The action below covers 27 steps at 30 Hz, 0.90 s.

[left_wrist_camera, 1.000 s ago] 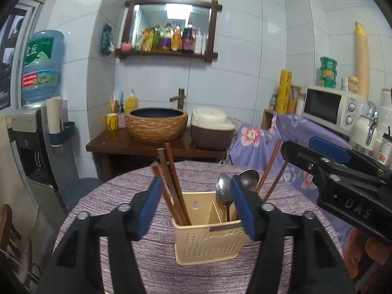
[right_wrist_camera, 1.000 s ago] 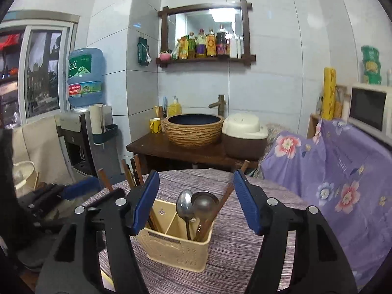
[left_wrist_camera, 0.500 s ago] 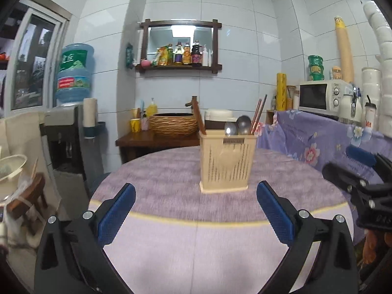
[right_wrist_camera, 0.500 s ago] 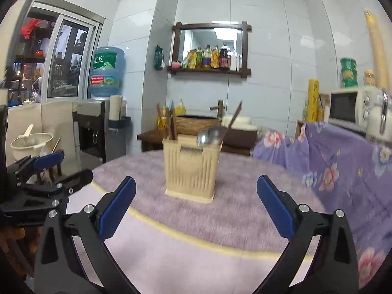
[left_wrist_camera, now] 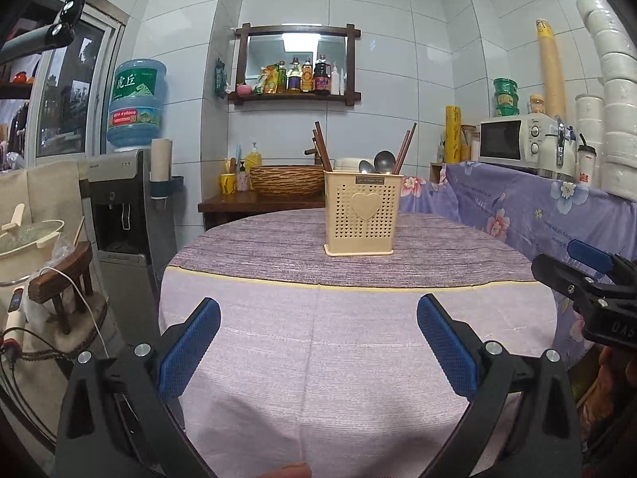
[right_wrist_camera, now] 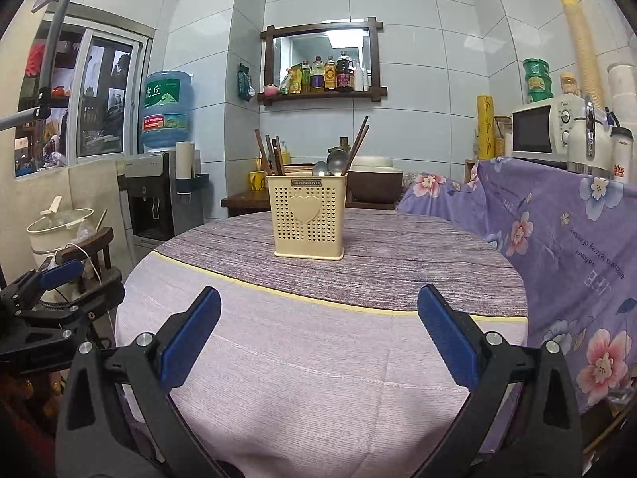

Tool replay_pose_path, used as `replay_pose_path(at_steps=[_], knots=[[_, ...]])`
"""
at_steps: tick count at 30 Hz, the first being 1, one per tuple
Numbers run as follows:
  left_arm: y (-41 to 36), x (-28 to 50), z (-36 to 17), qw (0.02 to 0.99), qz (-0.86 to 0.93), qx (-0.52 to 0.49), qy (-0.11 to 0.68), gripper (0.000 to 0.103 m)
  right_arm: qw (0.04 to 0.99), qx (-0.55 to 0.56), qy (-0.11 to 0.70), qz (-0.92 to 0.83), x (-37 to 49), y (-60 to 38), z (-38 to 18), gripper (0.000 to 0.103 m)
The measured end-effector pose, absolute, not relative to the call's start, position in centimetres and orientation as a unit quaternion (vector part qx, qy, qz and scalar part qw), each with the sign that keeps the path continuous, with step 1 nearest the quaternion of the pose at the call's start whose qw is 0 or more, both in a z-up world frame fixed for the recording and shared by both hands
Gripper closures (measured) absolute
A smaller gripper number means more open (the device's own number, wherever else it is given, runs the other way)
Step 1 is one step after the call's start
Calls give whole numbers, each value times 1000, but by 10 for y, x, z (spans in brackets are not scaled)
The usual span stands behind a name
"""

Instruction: Organize utensils

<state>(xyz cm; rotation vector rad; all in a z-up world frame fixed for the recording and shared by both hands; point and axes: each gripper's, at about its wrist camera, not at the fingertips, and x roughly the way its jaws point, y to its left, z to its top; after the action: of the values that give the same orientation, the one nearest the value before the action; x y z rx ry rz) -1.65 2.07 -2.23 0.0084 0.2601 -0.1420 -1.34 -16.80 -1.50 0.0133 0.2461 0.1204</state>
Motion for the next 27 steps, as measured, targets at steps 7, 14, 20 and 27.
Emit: replay_pose_path(at_steps=[7, 14, 20, 27], knots=[[22, -20, -23, 989, -69, 4, 129, 5, 991, 3, 123, 59, -11, -170, -13, 6], [22, -23, -23, 990, -70, 2, 127, 5, 991, 1, 119, 59, -12, -169, -11, 6], [24, -22, -23, 989, -72, -3, 127, 5, 991, 2, 120, 60, -12, -169, -12, 6], [24, -21, -23, 989, -76, -3, 129, 5, 990, 5, 124, 60, -10, -169, -13, 6]])
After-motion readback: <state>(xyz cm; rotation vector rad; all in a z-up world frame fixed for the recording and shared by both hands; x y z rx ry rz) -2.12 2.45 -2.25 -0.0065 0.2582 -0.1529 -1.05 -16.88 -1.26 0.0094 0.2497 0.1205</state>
